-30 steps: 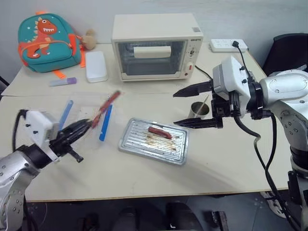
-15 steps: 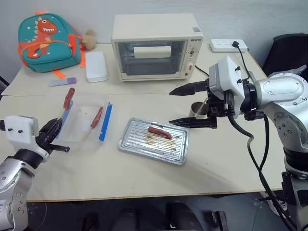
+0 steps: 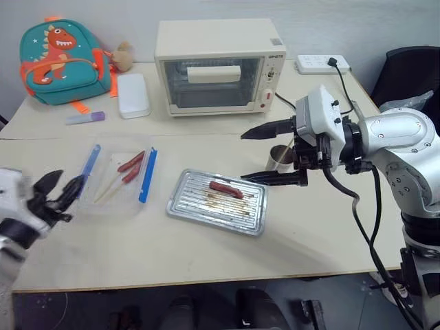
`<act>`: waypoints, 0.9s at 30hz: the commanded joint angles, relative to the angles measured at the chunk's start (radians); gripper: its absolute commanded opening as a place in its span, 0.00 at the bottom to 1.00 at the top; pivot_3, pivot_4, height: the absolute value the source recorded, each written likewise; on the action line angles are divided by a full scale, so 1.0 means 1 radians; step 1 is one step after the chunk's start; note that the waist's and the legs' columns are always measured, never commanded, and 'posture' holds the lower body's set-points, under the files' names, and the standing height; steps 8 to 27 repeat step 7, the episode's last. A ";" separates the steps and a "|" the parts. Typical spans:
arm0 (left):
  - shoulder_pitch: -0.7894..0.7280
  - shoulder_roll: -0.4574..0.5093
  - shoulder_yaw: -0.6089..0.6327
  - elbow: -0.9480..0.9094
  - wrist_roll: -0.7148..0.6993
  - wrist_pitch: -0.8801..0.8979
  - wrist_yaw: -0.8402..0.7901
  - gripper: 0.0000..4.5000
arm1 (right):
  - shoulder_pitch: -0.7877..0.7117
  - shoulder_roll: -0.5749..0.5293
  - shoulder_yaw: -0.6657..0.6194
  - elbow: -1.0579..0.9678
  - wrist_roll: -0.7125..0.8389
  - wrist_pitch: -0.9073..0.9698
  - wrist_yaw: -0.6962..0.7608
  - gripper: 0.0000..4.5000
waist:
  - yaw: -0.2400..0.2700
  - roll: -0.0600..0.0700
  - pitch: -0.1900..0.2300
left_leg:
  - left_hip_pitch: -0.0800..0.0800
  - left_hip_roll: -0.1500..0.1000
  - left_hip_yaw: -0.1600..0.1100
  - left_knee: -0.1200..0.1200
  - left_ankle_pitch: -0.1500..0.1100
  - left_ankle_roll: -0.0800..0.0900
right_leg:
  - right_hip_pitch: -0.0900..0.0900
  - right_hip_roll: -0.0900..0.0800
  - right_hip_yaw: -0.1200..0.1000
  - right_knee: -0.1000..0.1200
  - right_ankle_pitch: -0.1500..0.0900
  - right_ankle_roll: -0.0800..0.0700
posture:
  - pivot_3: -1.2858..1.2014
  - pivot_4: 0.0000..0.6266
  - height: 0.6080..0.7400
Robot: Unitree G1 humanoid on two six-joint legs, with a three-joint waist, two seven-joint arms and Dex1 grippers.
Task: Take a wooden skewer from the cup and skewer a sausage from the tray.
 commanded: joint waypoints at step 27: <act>0.279 0.095 0.352 0.063 -0.235 0.053 -0.254 0.52 | -0.013 -0.004 0.000 0.084 -0.004 -0.004 0.024 0.86 | 0.005 -0.001 0.000 | 0.001 0.000 -0.001 -0.001 -0.001 0.001 | 0.002 0.000 -0.001 -0.005 -0.001 -0.002 | 0.52 0.24 1.00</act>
